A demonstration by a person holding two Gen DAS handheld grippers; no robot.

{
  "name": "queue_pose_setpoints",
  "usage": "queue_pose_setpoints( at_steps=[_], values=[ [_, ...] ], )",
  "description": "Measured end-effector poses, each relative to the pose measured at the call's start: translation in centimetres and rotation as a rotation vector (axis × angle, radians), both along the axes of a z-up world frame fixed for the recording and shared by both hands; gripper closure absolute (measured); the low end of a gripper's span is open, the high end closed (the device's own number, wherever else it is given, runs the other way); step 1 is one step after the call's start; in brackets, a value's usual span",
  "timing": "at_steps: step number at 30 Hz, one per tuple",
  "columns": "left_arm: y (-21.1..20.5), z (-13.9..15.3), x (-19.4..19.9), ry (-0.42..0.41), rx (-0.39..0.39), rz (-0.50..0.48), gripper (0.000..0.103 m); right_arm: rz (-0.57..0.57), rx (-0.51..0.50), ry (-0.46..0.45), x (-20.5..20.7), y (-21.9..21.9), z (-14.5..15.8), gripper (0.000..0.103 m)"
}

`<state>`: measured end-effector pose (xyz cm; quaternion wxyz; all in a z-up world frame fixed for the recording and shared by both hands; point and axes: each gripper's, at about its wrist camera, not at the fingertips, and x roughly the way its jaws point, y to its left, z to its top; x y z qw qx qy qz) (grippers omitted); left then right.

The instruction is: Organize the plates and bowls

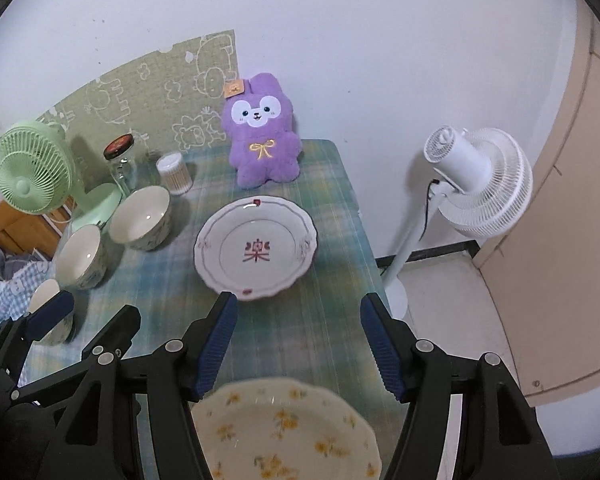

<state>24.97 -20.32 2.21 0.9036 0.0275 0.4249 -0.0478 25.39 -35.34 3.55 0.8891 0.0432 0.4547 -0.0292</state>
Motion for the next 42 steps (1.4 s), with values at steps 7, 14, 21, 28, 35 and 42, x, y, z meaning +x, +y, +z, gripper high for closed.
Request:
queue_pose_setpoints(
  at_steps=[7,14,21,28,35,42],
  values=[
    [-1.2,-2.2,4.6,0.014,0.008,0.038,0.028,0.030,0.000,0.018,5.3,-0.9,-2.4,0.036],
    [-1.9,-4.5,8.6,0.022,-0.008,0.097,0.029,0.025,0.016,0.038,10.3,-2.0,-5.1,0.036],
    [-2.6,-7.8,12.3,0.054,-0.013,0.124,0.036,0.048,0.023,0.088,13.9,-2.3,-9.7,0.036],
    [-3.0,-11.5,14.2,0.112,0.034,0.138,0.038,0.050,0.047,0.125,16.0,-2.3,-12.9,0.036],
    [-3.2,-12.7,15.2,0.136,0.031,0.134,0.044,0.054,0.039,0.166,17.3,-2.0,-15.3,0.043],
    [-3.2,-13.9,16.0,0.174,0.026,0.127,0.059,0.049,0.018,0.185,17.6,-1.6,-16.2,0.053]
  ],
)
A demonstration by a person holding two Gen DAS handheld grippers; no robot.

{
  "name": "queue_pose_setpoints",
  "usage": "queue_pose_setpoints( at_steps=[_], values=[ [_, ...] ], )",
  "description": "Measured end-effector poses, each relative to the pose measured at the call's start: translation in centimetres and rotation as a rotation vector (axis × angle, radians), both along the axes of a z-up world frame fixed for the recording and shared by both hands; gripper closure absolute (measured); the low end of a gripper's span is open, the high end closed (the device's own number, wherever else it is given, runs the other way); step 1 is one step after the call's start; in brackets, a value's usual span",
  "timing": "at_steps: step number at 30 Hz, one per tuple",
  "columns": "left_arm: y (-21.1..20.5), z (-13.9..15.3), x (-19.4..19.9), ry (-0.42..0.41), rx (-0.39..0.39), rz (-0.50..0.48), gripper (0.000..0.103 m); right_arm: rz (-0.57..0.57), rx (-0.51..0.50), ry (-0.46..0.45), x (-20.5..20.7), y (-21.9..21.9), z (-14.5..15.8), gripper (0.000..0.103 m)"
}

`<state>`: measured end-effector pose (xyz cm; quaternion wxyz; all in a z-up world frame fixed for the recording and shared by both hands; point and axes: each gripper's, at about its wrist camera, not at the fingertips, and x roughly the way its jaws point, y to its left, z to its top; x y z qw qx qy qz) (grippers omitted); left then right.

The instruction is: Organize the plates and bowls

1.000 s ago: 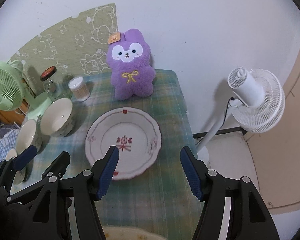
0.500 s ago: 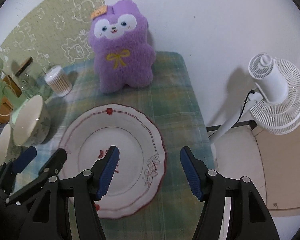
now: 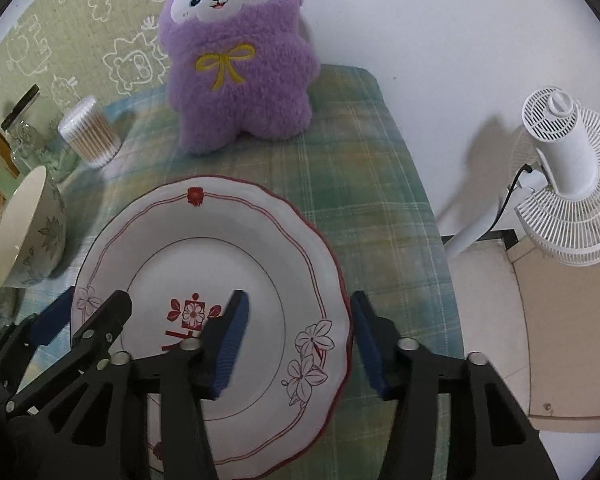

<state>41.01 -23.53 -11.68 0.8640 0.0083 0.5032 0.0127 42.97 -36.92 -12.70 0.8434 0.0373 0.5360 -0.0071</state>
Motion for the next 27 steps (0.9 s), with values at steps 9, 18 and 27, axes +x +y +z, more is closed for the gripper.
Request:
queue_pose_setpoints(
  at_steps=[9,18,27],
  values=[
    [-0.3,-0.1,-0.4,0.009,0.055,-0.019,0.061,-0.021,-0.058,0.007,-0.1,0.3,0.2,0.059],
    [-0.1,-0.1,-1.9,0.028,0.028,-0.004,0.061,-0.016,-0.066,0.008,-1.9,0.5,0.6,0.059],
    [0.1,0.3,-3.9,0.040,0.032,-0.027,0.061,-0.037,-0.062,0.005,-4.0,0.7,1.4,0.059]
  ],
)
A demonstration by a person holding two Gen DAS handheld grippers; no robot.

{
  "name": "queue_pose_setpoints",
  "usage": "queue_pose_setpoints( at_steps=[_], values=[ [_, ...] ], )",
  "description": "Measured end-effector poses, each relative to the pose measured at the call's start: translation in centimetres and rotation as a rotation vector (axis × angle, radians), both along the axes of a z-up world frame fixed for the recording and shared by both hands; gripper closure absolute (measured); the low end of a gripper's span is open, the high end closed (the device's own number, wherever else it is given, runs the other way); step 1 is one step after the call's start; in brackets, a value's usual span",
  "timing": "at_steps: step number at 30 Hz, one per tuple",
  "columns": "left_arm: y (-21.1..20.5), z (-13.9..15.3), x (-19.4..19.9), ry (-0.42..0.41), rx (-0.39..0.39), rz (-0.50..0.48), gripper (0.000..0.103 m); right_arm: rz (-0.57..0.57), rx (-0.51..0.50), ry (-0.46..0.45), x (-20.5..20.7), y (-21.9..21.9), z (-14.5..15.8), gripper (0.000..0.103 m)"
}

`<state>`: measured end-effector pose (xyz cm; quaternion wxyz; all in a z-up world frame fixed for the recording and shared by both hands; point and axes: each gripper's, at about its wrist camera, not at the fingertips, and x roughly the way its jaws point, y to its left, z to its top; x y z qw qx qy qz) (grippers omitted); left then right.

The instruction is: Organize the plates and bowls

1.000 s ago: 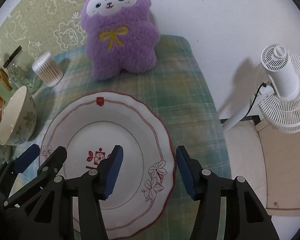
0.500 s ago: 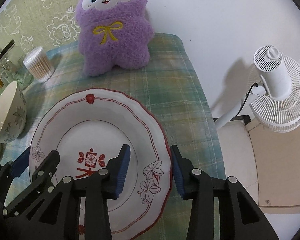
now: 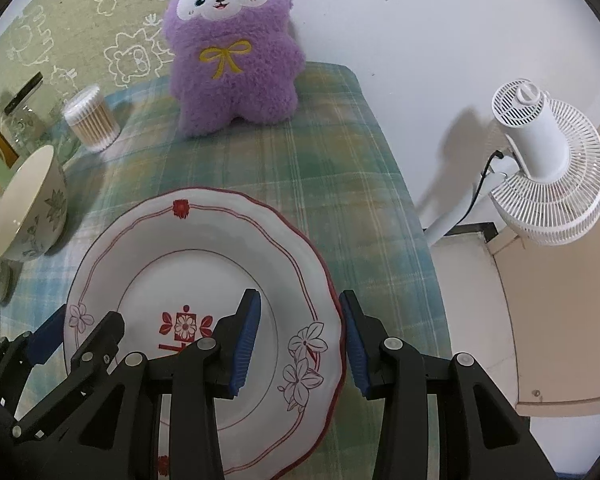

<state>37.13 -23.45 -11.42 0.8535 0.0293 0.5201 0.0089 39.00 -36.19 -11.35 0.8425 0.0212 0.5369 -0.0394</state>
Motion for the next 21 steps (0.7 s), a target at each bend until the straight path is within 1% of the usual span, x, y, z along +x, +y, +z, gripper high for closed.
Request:
queue_pose_setpoints(
  at_steps=[13,21],
  values=[
    [0.8,2.7,-3.2,-0.035,-0.012,-0.020,0.061,-0.030,0.002,-0.040,-3.8,1.1,3.1,0.059],
    [1.4,5.1,-6.0,-0.074,-0.028,-0.035,0.061,-0.059,0.004,-0.062,-6.9,1.3,5.5,0.059]
  ],
)
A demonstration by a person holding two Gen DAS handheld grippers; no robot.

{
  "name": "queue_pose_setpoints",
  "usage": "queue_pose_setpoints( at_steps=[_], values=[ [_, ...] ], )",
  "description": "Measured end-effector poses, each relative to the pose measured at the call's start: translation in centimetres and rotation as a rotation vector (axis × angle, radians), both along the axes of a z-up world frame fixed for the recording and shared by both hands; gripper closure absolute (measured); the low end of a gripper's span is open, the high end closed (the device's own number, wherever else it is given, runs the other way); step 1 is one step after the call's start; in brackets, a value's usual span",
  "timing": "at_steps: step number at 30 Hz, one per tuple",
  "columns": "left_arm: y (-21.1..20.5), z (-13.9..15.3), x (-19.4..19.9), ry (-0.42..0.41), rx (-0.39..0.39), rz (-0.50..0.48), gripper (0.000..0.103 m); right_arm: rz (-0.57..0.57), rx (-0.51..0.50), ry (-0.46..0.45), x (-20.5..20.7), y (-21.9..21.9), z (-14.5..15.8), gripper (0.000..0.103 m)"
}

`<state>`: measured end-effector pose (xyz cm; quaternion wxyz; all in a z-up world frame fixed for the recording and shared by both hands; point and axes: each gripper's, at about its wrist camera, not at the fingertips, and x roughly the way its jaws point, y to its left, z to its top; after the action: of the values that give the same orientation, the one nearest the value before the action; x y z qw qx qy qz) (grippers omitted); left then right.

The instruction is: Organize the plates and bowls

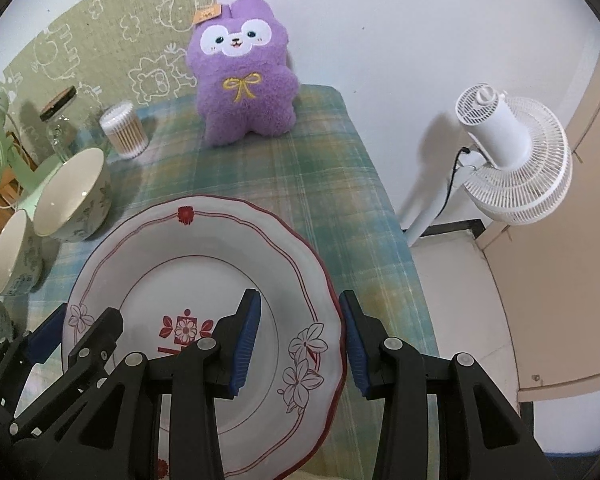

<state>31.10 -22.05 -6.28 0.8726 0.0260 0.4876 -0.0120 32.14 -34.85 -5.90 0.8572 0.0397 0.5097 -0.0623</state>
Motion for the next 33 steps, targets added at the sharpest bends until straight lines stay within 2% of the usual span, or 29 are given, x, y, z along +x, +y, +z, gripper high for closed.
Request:
queue_pose_setpoints(
  at_steps=[8,16,33],
  values=[
    [0.6,1.3,-3.2,-0.010,-0.016,-0.021,0.061,-0.018,-0.018,-0.025,-3.3,0.4,1.9,0.059],
    [0.8,1.9,-5.9,-0.023,-0.024,-0.041,0.061,-0.039,-0.024,-0.024,-6.7,0.5,2.4,0.059],
    [0.0,0.7,-11.3,0.004,-0.046,-0.109,0.061,-0.119,-0.025,0.017,-13.9,-0.5,0.9,0.059]
  ],
)
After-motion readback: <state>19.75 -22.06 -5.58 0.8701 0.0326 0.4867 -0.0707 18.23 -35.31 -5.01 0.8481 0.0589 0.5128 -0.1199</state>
